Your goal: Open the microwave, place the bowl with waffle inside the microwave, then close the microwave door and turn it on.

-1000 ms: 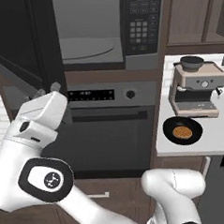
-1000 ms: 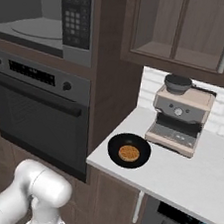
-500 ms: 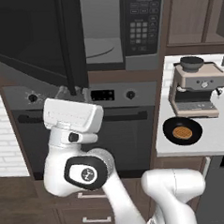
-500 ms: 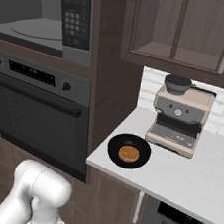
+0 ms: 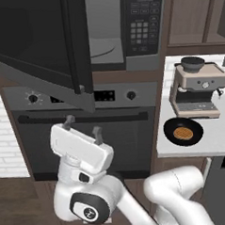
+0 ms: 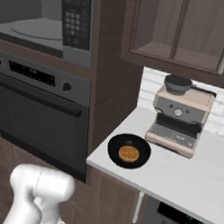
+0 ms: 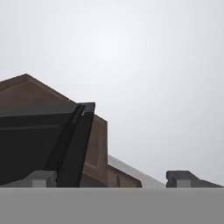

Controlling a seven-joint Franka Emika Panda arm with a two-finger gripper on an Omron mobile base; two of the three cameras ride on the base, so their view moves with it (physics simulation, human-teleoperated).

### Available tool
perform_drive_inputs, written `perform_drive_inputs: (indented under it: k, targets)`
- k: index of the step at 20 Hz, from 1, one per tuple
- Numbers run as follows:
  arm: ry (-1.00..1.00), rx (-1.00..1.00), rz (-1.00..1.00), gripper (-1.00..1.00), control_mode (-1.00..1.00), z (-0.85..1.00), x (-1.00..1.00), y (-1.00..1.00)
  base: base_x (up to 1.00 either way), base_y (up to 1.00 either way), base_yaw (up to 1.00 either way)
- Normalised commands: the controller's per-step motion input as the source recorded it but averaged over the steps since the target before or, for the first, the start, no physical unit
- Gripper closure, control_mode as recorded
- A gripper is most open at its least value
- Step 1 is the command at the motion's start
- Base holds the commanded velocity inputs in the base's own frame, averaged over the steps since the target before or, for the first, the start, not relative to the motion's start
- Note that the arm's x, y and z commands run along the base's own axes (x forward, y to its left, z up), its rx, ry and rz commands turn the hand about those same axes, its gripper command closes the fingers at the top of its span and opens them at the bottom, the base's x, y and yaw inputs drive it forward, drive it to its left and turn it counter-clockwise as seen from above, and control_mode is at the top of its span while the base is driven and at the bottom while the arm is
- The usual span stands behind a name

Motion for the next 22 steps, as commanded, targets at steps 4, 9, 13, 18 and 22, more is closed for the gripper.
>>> perform_drive_inputs:
  k: [4,9,13,18,22]
  targets:
    - [-0.21,0.23,-0.11,-1.0,-1.0,-0.36,-1.0,0.1,0.0,0.0,0.0]
    - [0.14,0.03,-0.02,-1.0,-1.0,-0.07,-0.95,0.0,0.0,0.0,0.0]
    - [0.02,0.33,-0.01,-1.0,-1.0,0.51,-0.98,0.0,0.0,0.0,0.0]
    - [0.0,0.52,0.0,-1.0,-1.0,0.77,-0.94,-0.38,0.0,0.0,0.0]
    - [-0.04,0.53,0.0,-1.0,-1.0,0.79,-0.39,-0.82,0.0,0.0,0.0]
